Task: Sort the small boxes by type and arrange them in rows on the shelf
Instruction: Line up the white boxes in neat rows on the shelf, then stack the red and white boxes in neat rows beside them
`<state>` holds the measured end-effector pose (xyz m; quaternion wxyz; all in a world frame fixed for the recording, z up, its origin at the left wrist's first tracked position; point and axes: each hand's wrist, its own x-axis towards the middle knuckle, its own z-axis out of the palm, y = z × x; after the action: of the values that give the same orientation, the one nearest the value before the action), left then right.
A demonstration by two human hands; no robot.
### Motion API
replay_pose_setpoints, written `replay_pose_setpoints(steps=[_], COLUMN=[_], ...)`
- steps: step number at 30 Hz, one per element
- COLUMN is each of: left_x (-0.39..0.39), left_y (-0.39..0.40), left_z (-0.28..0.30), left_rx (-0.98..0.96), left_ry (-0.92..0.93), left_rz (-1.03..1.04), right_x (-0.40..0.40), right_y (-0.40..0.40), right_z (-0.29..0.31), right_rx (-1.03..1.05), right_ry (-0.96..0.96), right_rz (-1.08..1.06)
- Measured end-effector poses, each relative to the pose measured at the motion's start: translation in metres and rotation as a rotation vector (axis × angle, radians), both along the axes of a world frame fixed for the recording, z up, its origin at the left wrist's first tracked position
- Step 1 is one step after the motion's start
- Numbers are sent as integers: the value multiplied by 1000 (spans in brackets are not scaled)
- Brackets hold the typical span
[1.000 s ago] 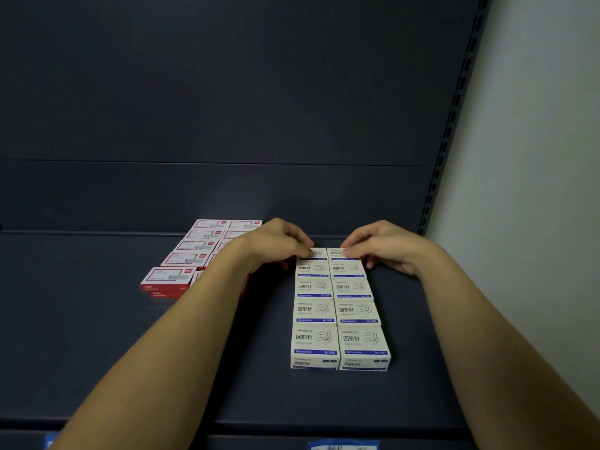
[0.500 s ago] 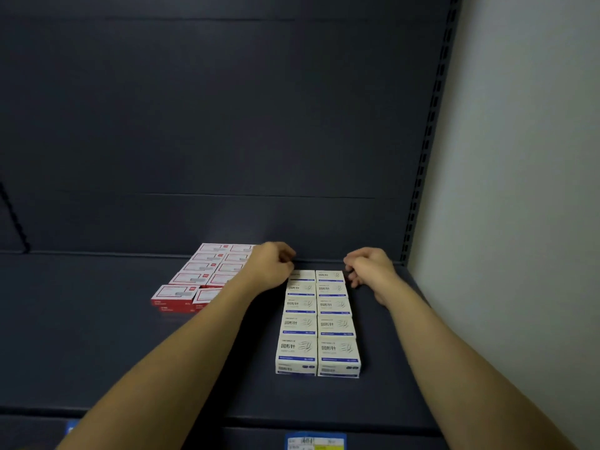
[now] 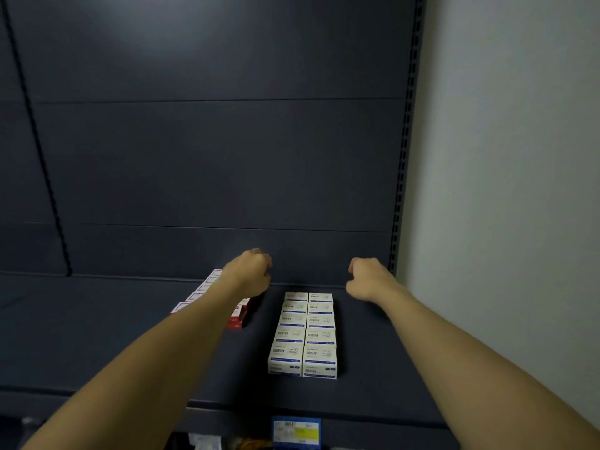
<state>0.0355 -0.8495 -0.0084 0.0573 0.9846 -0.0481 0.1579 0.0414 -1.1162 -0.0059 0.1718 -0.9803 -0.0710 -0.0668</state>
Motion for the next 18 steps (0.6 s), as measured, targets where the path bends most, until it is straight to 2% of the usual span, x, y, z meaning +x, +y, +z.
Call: replay_pose_setpoints(steps=[6, 18], left_x=[-23, -84], left_y=[20, 126], left_z=[9, -2], left_rx=[106, 84], left_ry=[-7, 34], left_rz=[9, -7], right_x=[-28, -90], right_y=[25, 129], right_z=[15, 11], right_rx=[-154, -179], right_ry=[-55, -44], right_rz=[48, 39])
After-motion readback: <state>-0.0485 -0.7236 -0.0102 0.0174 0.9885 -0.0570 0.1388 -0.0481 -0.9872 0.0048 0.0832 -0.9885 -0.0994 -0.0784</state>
